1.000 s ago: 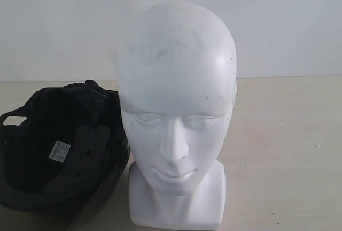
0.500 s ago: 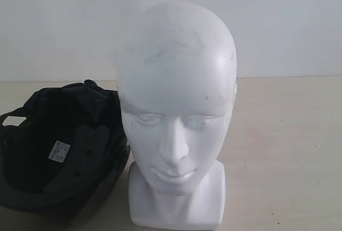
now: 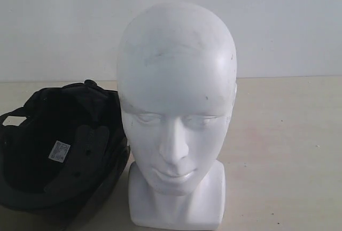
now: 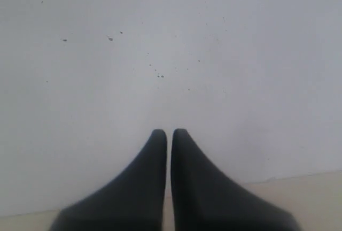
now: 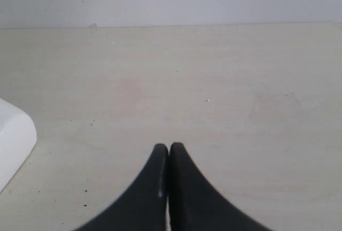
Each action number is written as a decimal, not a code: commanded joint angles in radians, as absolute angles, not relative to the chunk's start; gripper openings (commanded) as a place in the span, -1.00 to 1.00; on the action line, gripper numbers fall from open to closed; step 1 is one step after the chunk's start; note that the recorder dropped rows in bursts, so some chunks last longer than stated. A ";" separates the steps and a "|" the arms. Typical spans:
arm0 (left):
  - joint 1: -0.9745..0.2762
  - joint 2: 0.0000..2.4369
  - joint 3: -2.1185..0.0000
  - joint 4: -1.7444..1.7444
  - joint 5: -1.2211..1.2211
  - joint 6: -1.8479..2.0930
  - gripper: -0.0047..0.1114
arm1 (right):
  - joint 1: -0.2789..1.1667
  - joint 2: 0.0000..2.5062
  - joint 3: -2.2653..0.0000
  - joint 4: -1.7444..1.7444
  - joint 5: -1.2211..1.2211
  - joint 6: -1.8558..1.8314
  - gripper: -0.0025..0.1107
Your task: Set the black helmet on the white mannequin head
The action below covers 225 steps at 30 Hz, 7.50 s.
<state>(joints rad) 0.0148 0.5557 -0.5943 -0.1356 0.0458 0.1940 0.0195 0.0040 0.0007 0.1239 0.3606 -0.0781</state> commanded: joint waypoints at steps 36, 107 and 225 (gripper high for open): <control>-0.399 0.813 -0.541 -0.272 0.251 0.198 -0.84 | 0.021 0.000 0.000 0.123 0.356 -0.085 -0.96; -0.403 1.596 -0.722 -0.265 0.021 0.132 0.29 | 0.021 0.000 0.000 0.123 0.356 -0.085 -0.96; -0.276 0.741 -0.525 0.204 -1.221 -1.233 -0.84 | 0.021 0.000 0.000 0.123 0.012 -0.034 -0.96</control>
